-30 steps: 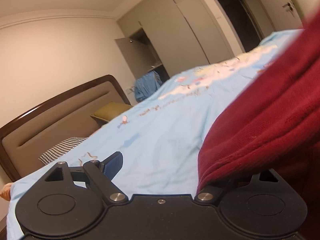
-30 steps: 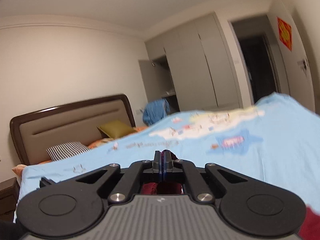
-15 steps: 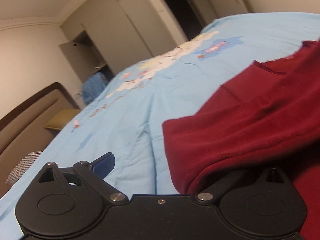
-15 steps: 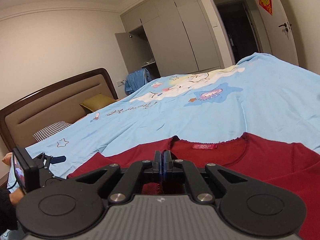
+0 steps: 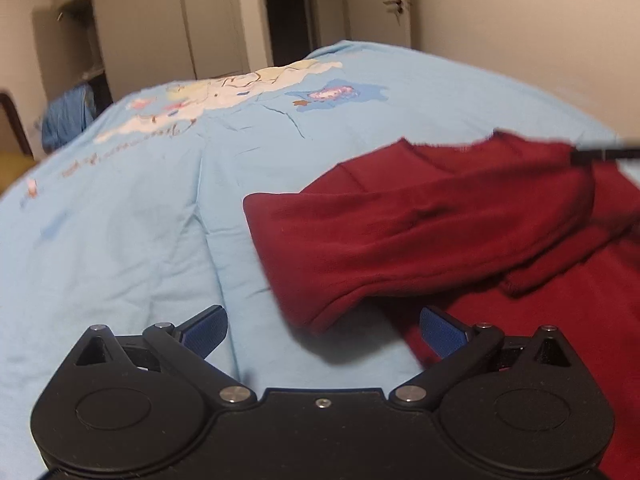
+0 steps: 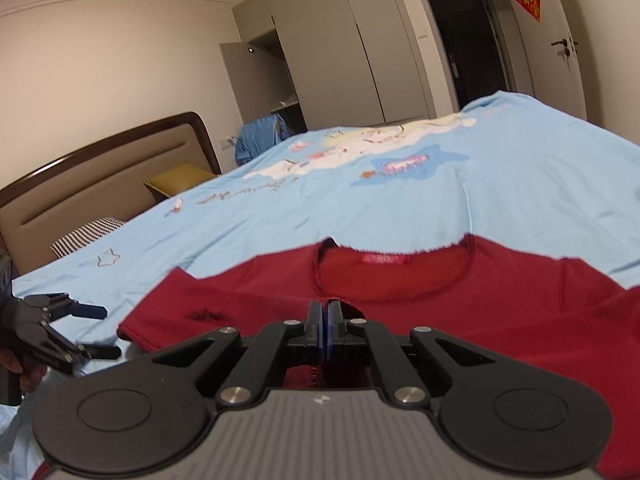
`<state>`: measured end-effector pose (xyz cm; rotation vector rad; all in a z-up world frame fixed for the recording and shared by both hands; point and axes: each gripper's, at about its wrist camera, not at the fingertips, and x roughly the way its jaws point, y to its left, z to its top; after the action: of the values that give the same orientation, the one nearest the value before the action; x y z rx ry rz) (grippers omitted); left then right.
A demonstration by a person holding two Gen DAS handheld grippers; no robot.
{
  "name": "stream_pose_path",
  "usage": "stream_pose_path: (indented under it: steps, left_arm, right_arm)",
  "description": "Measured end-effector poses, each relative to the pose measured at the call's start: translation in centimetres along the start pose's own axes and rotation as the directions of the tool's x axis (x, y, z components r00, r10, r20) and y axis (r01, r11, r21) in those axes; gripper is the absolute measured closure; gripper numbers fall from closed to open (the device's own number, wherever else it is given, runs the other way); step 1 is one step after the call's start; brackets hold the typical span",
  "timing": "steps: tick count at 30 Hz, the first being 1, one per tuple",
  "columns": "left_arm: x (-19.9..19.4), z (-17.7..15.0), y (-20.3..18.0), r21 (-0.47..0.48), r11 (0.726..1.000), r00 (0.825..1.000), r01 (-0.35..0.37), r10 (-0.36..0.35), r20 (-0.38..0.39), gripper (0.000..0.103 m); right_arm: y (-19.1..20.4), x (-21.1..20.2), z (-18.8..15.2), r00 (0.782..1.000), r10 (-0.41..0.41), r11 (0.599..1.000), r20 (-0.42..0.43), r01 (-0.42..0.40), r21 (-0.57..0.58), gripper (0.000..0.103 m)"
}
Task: Fold small clothes
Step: 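Fold the sweater side inward with both grippers and release it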
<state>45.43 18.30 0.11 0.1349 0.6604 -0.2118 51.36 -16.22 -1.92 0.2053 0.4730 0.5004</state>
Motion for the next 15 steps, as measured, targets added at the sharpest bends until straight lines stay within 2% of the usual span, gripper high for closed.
stream_pose_path:
  steps: [3,6,7,8,9,10,11,12,13,14,15]
  left_arm:
    - [0.9,0.7,1.7,-0.160,0.987,0.999,-0.020,0.024,0.023,0.001]
    - [2.9,1.7,3.6,-0.337,0.941,0.999,-0.042,0.050,0.016,0.001]
    - [3.5,1.8,4.1,-0.381,0.924,0.999,-0.030,0.043,0.026,0.001]
    - [4.2,1.9,4.4,-0.415,0.910,0.999,-0.021,0.038,0.033,0.004]
    - [4.9,2.0,4.7,-0.444,0.896,0.999,-0.016,0.034,0.031,0.008]
    - [5.5,2.0,5.0,-0.476,0.880,0.999,-0.008,0.022,0.024,0.017]
    - [6.2,2.0,5.2,-0.507,0.862,1.000,0.018,-0.008,0.023,0.033]
    - [6.6,1.9,5.3,-0.528,0.848,0.999,0.048,-0.036,0.032,0.046]
    - [6.8,1.8,5.2,-0.536,0.841,0.998,0.068,-0.049,0.049,0.073]
    - [6.7,1.9,4.9,-0.536,0.841,0.997,0.074,-0.046,0.066,0.086]
    - [6.3,1.9,4.6,-0.525,0.848,0.995,0.079,-0.034,0.095,0.089]
  right_arm:
    - [-0.6,0.2,-0.9,1.000,-0.010,1.000,-0.026,0.011,0.026,0.099]
    - [-1.3,0.6,-1.7,0.999,-0.005,0.997,-0.054,0.009,0.075,0.092]
    - [-1.6,0.6,-2.0,0.998,0.003,0.995,-0.064,0.003,0.097,0.089]
    - [-1.8,0.8,-2.3,0.997,0.012,0.993,-0.074,-0.003,0.118,0.080]
    - [-2.0,0.9,-2.6,0.997,0.019,0.991,-0.081,-0.008,0.132,0.075]
    - [-2.1,0.9,-2.8,0.996,0.019,0.990,-0.088,-0.007,0.137,0.075]
    - [-2.1,1.0,-3.0,0.995,0.020,0.991,-0.095,-0.007,0.136,0.075]
    - [-2.1,1.1,-3.2,0.995,0.019,0.992,-0.101,-0.006,0.130,0.083]
    - [-2.0,1.0,-3.4,0.995,0.017,0.993,-0.100,-0.006,0.116,0.089]
    - [-1.8,0.8,-3.5,0.995,0.015,0.995,-0.096,-0.006,0.096,0.092]
    - [-1.5,0.5,-3.5,0.996,0.011,0.997,-0.086,-0.005,0.077,0.095]
